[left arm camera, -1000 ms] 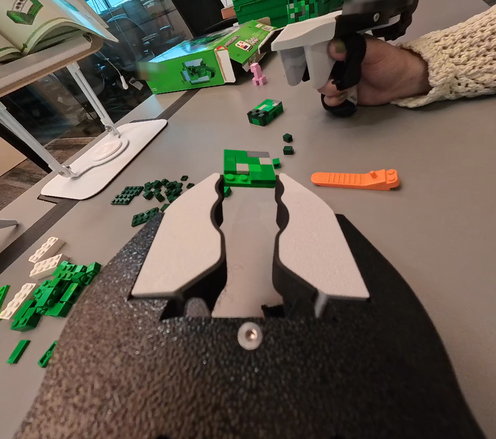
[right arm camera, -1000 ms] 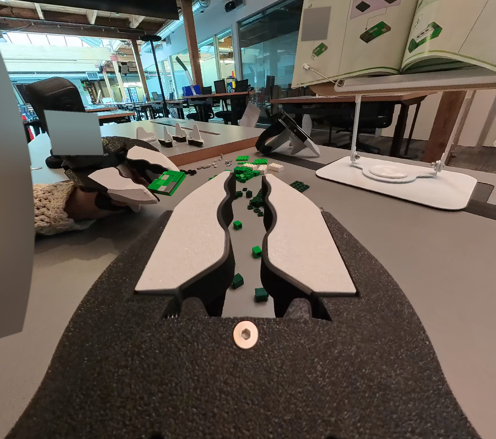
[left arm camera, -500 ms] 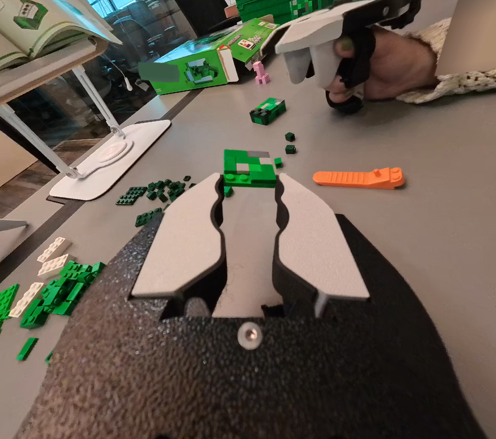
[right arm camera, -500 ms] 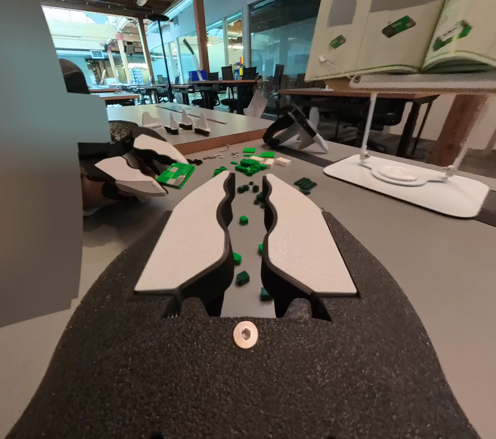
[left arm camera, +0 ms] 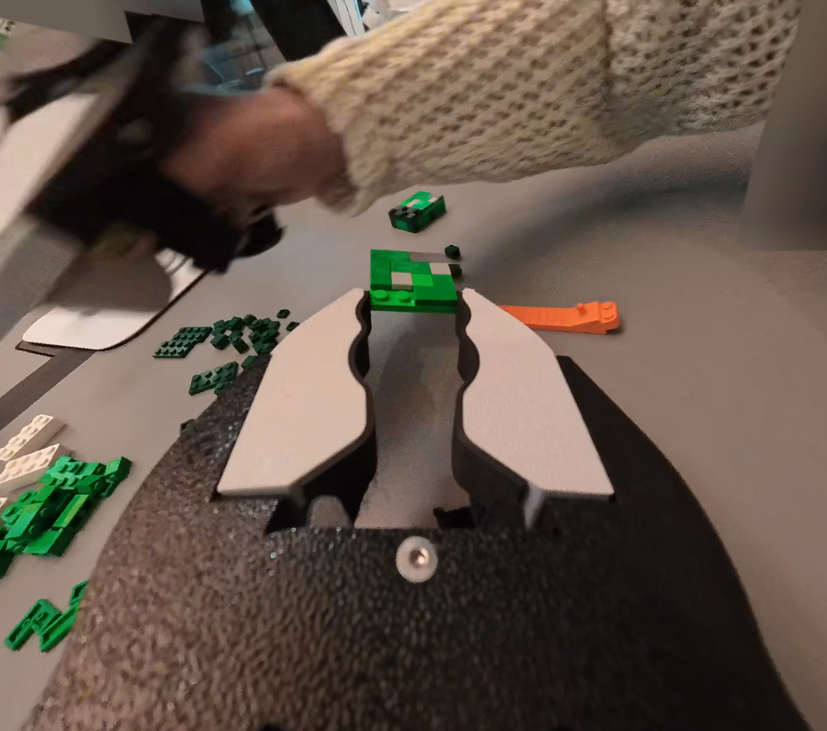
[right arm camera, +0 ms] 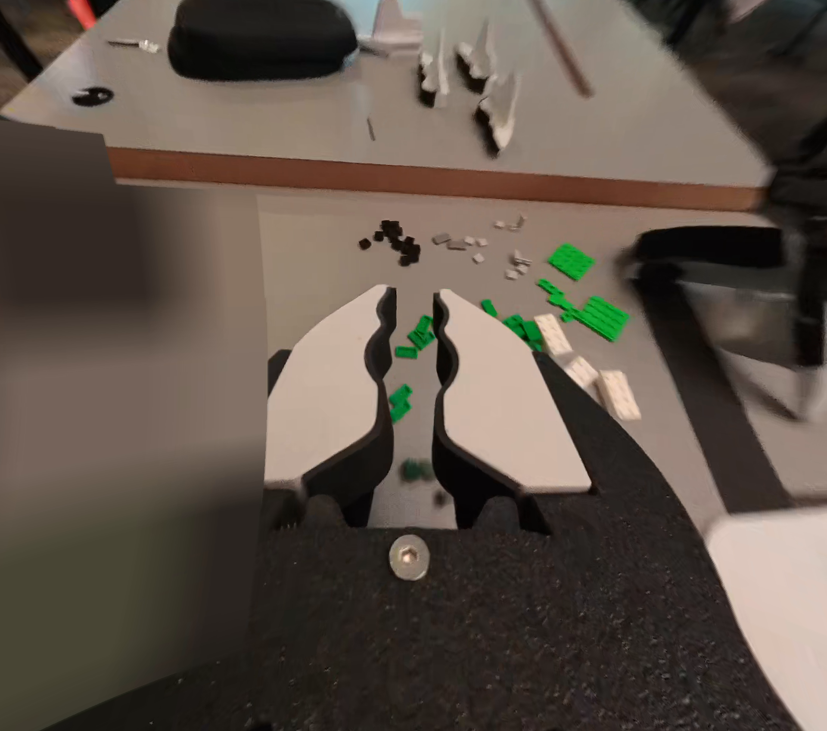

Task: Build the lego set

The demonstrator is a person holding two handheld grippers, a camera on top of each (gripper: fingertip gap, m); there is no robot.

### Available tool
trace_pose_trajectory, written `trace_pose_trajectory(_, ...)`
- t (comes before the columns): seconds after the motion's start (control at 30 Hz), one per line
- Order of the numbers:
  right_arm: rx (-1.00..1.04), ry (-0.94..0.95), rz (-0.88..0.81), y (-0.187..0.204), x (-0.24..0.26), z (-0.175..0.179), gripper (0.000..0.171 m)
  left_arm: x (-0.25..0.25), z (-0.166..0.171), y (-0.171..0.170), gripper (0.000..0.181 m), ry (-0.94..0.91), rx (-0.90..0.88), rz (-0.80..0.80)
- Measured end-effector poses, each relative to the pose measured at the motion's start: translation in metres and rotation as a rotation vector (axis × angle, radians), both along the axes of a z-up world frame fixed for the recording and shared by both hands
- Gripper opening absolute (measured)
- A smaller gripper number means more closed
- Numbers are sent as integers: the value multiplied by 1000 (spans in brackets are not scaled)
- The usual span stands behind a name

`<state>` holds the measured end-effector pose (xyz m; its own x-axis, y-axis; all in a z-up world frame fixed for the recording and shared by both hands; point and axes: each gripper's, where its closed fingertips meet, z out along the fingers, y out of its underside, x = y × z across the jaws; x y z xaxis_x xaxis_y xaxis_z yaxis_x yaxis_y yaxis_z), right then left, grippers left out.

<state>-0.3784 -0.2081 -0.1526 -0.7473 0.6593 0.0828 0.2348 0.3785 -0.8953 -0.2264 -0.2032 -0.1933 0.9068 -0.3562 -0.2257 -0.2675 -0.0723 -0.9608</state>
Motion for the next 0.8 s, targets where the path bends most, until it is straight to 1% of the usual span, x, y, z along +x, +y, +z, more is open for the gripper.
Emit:
trace_pose_trajectory(0.1, 75, -168, 121, -28, -47, -29, 16, -3, 2, -1, 35, -15, 11, 9)
trace_pose_trajectory(0.17, 160, -219, 226, -42, -69, -50, 21, -4, 4, -1, 36, -30, 15, 8)
trace_pose_trajectory(0.27, 313, -251, 321, -48, -94, -79, 24, -5, 5, -2, 36, -40, 21, 1)
trace_pose_trajectory(0.37, 440, -290, 391, -46, -108, -101, 24, -5, 6, -2, 36, -45, 22, -1)
trace_pose_trajectory(0.47, 506, -275, 437, -44, -118, -110, 24, -5, 5, -2, 36, -43, 21, -1)
trace_pose_trajectory(0.57, 509, -282, 481, -47, -119, -112, 23, -5, 5, -2, 36, -45, 18, -3)
trace_pose_trajectory(0.63, 545, -282, 489, -45, -122, -116, 21, -5, 6, -2, 36, -49, 20, -3)
trace_pose_trajectory(0.8, 540, -309, 505, -46, -125, -117, 17, -6, 7, -3, 36, -61, 22, -4)
